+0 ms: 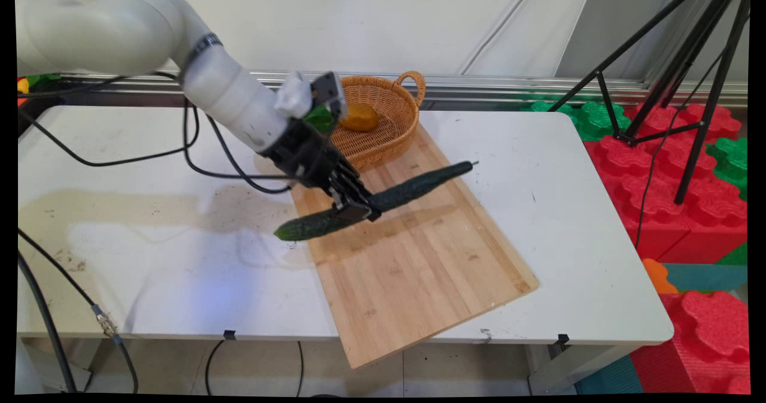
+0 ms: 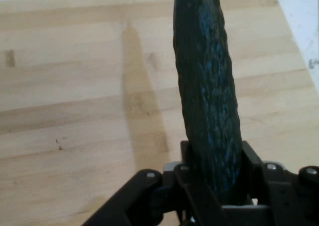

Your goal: Place the picked object on the cutting board

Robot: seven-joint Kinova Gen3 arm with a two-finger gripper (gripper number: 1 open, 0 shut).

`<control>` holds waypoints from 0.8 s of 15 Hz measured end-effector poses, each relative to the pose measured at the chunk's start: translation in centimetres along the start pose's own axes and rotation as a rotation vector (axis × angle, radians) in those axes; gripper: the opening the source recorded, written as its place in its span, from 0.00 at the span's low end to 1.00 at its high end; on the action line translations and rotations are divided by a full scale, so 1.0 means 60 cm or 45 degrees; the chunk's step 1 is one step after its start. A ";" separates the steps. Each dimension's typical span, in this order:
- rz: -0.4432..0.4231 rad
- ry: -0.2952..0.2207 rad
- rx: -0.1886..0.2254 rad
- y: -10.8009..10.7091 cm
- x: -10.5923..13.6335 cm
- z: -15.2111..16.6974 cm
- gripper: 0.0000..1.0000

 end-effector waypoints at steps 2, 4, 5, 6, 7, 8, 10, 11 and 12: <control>-0.007 -0.030 0.016 0.003 -0.002 0.036 0.00; -0.007 -0.050 0.020 0.004 -0.003 0.062 0.00; -0.007 -0.062 0.023 0.005 -0.003 0.077 0.00; -0.006 -0.073 0.027 0.005 -0.003 0.093 0.00; -0.007 -0.083 0.031 0.005 -0.004 0.107 0.00; -0.009 -0.091 0.036 0.005 -0.004 0.118 0.00; -0.011 -0.100 0.044 0.004 -0.005 0.135 0.00; -0.013 -0.104 0.050 0.003 -0.005 0.144 0.00; -0.013 -0.106 0.055 -0.007 0.000 0.154 0.00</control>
